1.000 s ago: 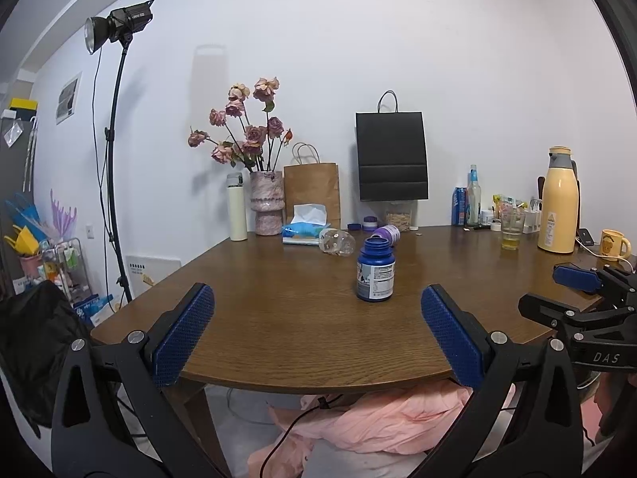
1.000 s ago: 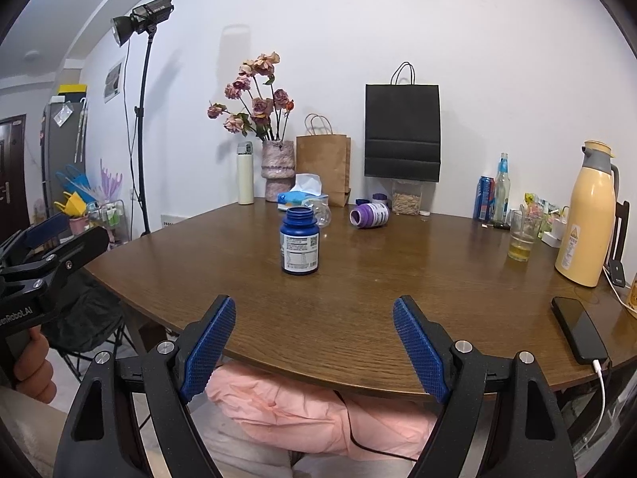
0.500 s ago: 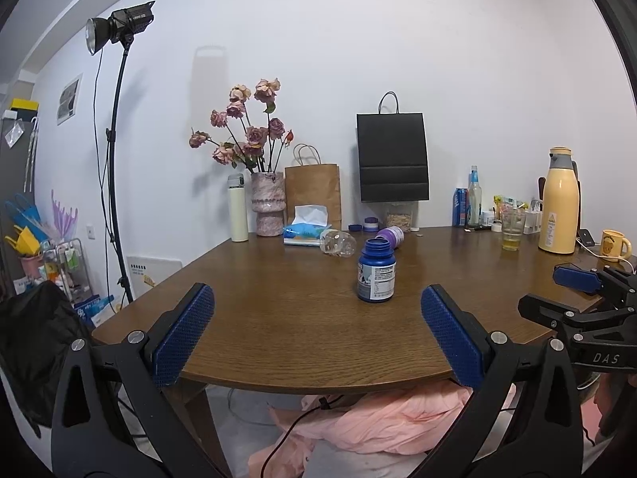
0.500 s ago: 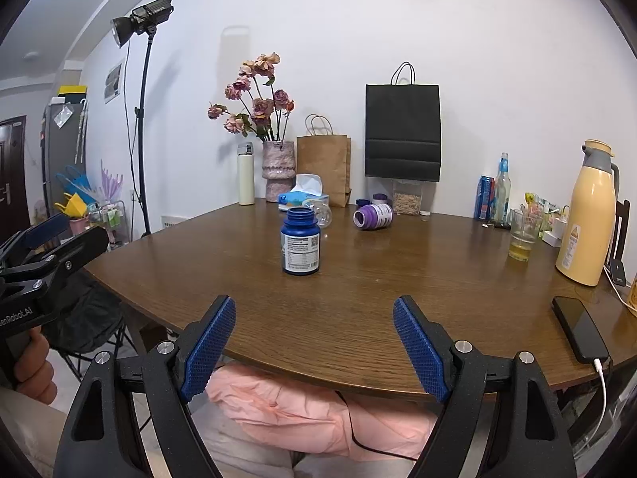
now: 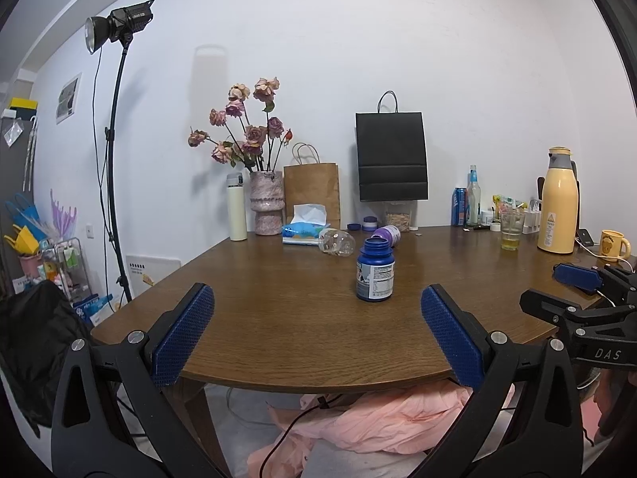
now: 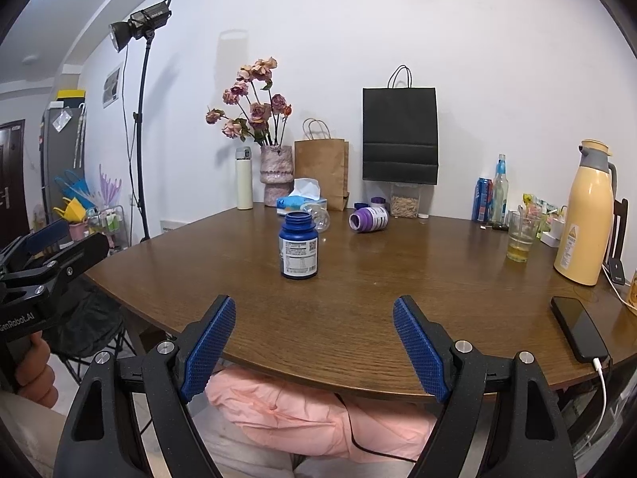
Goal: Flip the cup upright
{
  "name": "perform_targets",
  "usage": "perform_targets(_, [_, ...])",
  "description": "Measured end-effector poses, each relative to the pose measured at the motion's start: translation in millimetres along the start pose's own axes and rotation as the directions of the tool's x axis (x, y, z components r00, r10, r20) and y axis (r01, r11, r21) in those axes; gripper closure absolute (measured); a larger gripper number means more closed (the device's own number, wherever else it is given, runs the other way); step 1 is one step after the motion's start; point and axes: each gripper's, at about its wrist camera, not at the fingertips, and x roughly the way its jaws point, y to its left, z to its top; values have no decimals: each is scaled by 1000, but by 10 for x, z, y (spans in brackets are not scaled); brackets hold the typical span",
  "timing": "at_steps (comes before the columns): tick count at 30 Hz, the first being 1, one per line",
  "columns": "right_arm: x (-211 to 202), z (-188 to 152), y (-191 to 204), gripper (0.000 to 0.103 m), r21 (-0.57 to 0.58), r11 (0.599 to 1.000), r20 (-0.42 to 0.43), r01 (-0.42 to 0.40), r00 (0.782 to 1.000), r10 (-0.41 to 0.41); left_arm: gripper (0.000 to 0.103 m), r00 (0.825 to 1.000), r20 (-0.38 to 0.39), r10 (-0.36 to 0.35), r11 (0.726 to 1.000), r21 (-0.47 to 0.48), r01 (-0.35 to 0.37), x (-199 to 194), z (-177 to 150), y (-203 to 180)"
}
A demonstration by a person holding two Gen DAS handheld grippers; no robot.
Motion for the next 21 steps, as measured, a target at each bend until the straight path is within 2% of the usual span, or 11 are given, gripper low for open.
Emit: perform_targets(21, [3,-10,8,17,0,1000,-6,-2,1000,2,0,1000,1,0,1000,1,0,0,0,7])
